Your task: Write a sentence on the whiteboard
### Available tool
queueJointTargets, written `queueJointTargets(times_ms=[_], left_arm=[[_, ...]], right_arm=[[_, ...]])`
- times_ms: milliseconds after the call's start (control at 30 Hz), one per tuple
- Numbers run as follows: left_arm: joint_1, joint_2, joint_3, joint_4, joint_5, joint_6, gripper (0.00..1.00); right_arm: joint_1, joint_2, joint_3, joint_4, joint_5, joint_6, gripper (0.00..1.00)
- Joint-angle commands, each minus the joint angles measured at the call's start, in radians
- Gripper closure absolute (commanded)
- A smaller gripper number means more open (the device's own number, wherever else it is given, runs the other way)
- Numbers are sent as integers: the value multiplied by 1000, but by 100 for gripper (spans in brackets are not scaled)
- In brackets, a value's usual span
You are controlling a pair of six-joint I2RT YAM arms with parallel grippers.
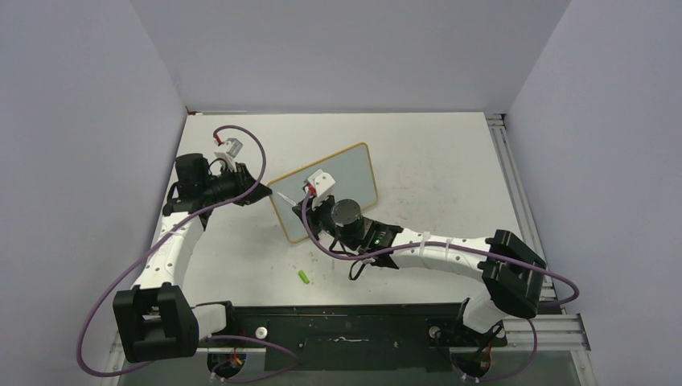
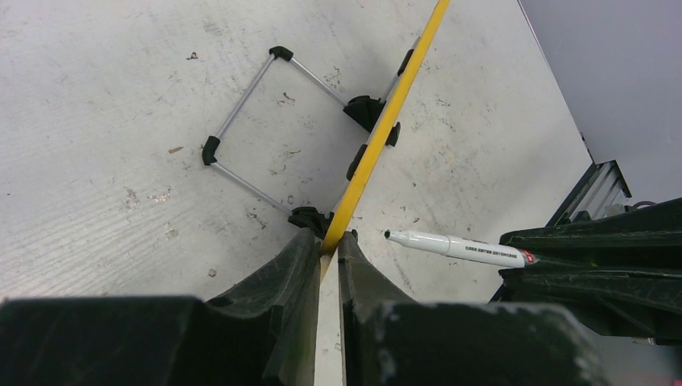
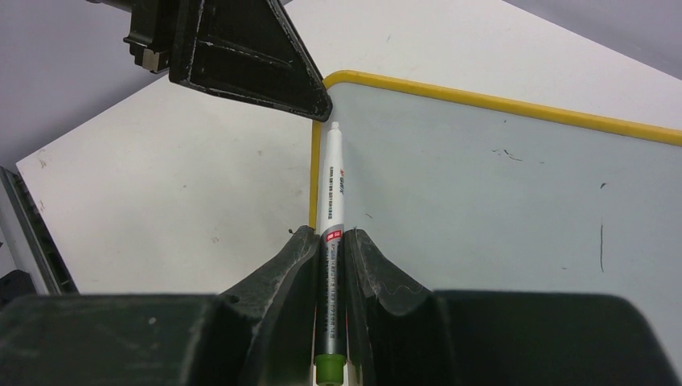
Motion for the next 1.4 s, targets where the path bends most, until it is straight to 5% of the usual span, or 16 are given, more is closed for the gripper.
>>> queueJointTargets(times_ms=[0, 1367], left_arm=[[-10, 2, 23, 34, 15, 0, 95], [-22, -19, 23, 14, 3, 37, 100]], right_arm=[[10, 15, 54, 65, 0, -11, 95], [13, 94, 84, 62, 100, -18, 95]])
